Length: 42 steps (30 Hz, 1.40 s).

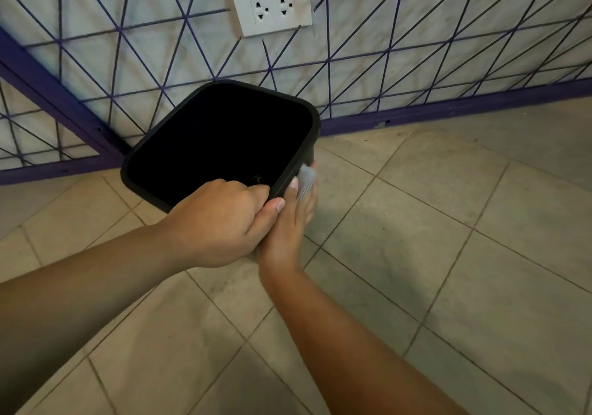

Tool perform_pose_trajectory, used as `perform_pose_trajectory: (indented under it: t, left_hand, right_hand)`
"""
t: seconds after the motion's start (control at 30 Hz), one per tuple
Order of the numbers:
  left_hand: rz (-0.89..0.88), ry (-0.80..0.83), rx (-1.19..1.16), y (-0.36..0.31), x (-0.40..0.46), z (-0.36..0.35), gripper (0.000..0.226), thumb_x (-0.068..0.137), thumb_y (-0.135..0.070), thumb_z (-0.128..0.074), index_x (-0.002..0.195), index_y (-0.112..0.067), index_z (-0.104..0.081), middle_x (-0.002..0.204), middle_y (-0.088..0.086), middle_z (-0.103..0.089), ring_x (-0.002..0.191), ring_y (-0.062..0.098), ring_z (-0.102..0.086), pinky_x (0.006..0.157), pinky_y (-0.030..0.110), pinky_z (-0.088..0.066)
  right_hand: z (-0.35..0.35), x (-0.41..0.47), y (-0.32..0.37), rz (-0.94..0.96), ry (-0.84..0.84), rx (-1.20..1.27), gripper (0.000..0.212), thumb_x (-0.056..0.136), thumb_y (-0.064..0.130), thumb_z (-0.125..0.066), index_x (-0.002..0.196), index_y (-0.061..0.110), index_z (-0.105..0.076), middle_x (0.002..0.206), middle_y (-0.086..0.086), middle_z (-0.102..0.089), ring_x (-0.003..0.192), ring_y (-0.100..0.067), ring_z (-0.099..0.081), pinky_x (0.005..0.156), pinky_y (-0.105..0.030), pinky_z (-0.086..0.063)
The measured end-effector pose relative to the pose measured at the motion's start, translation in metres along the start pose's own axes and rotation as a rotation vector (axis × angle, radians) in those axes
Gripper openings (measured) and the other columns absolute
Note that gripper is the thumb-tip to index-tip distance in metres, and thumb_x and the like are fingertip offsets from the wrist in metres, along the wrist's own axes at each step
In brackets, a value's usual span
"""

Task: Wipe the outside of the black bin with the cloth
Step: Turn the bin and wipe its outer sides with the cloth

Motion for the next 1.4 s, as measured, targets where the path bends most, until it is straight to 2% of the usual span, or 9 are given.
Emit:
perform_pose_trajectory:
  t: [0.23, 0.33, 0.53, 0.7, 0.87, 1.0, 1.17, 1.23, 1.4]
  left_hand:
    - [0.012, 0.002, -0.031, -0.004, 0.001, 0.005, 0.036, 0.097, -0.047, -0.023, 0.065, -0.034, -0.032, 0.051, -0.009, -0.043, 0.044, 0.004, -0.042, 0.048, 0.017, -0.024]
    - [0.017, 0.006, -0.032, -0.002, 0.000, 0.002, 0.037, 0.095, -0.052, -0.019, 0.068, -0.032, -0.037, 0.052, -0.007, -0.048, 0.047, 0.006, -0.049, 0.049, 0.021, -0.030]
    - [0.022, -0.044, -0.064, -0.001, 0.005, 0.002, 0.040, 0.095, -0.051, -0.022, 0.063, -0.031, -0.035, 0.051, -0.006, -0.045, 0.046, 0.007, -0.045, 0.048, 0.023, -0.025]
    - [0.011, -0.055, -0.067, 0.006, 0.005, -0.001, 0.061, 0.091, -0.060, -0.011, 0.083, -0.024, -0.060, 0.066, -0.006, -0.063, 0.059, 0.008, -0.061, 0.059, 0.032, -0.048]
    - [0.005, -0.042, -0.056, 0.002, 0.004, 0.001, 0.040, 0.096, -0.051, -0.020, 0.064, -0.032, -0.034, 0.052, -0.008, -0.045, 0.046, 0.007, -0.044, 0.047, 0.025, -0.026]
    - [0.015, -0.033, -0.077, 0.004, 0.003, 0.001, 0.042, 0.096, -0.054, -0.017, 0.070, -0.032, -0.041, 0.060, -0.007, -0.057, 0.053, 0.007, -0.054, 0.055, 0.027, -0.039]
    - [0.019, -0.048, -0.082, 0.006, 0.006, 0.001, 0.042, 0.095, -0.053, -0.019, 0.064, -0.031, -0.037, 0.052, -0.005, -0.048, 0.047, 0.009, -0.047, 0.049, 0.029, -0.030]
    - [0.020, -0.052, -0.084, 0.007, 0.006, 0.001, 0.044, 0.098, -0.053, -0.017, 0.065, -0.032, -0.037, 0.054, -0.005, -0.051, 0.049, 0.009, -0.049, 0.051, 0.028, -0.032]
    - [0.006, -0.062, -0.073, 0.008, 0.007, 0.002, 0.049, 0.097, -0.058, -0.015, 0.069, -0.030, -0.044, 0.058, -0.006, -0.056, 0.052, 0.008, -0.054, 0.053, 0.027, -0.037]
  right_hand:
    - [0.005, 0.024, -0.019, -0.197, -0.066, 0.053, 0.080, 0.094, 0.079, -0.030, 0.164, 0.040, -0.032, 0.171, 0.007, -0.030, 0.160, -0.020, -0.026, 0.129, -0.057, -0.025]
    - [0.001, -0.016, -0.014, -0.144, 0.032, 0.100, 0.091, 0.081, 0.084, -0.030, 0.163, 0.044, -0.033, 0.171, 0.011, -0.031, 0.159, -0.014, -0.028, 0.130, -0.055, -0.025]
    - [0.007, 0.046, -0.011, -0.210, -0.070, 0.077, 0.072, 0.098, 0.066, -0.038, 0.163, 0.037, -0.036, 0.172, -0.004, -0.031, 0.160, -0.029, -0.026, 0.131, -0.053, -0.021]
    - [0.004, -0.006, 0.004, -0.052, -0.008, 0.040, 0.080, 0.090, 0.067, -0.032, 0.164, 0.037, -0.035, 0.170, 0.006, -0.033, 0.160, -0.010, -0.018, 0.131, -0.047, -0.019]
    - [0.008, 0.051, -0.006, -0.192, -0.116, 0.063, 0.098, 0.075, 0.080, -0.036, 0.158, 0.029, -0.045, 0.164, -0.008, -0.043, 0.154, -0.030, -0.037, 0.127, -0.061, -0.027]
    - [0.003, 0.010, 0.012, -0.070, -0.017, 0.024, 0.071, 0.100, 0.061, -0.032, 0.164, 0.031, -0.037, 0.171, 0.005, -0.032, 0.162, -0.014, -0.016, 0.133, -0.044, -0.012]
    - [0.008, 0.060, -0.007, -0.247, -0.068, 0.088, 0.073, 0.096, 0.061, -0.040, 0.163, 0.031, -0.037, 0.166, -0.006, -0.038, 0.155, -0.030, -0.035, 0.128, -0.059, -0.027]
    - [0.006, 0.052, -0.002, -0.197, -0.054, 0.066, 0.060, 0.106, 0.052, -0.040, 0.161, 0.029, -0.039, 0.162, -0.004, -0.040, 0.151, -0.026, -0.039, 0.126, -0.054, -0.031]
    - [0.006, 0.025, -0.009, -0.130, -0.024, 0.048, 0.077, 0.092, 0.065, -0.038, 0.162, 0.031, -0.038, 0.162, -0.003, -0.041, 0.153, -0.024, -0.037, 0.127, -0.057, -0.029]
Point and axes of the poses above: each hand's wrist, its own x-axis towards the middle knuckle, its own z-axis out of the back of the hand, y = z × x, the point moved 4 cm from there along x, towards the middle knuckle
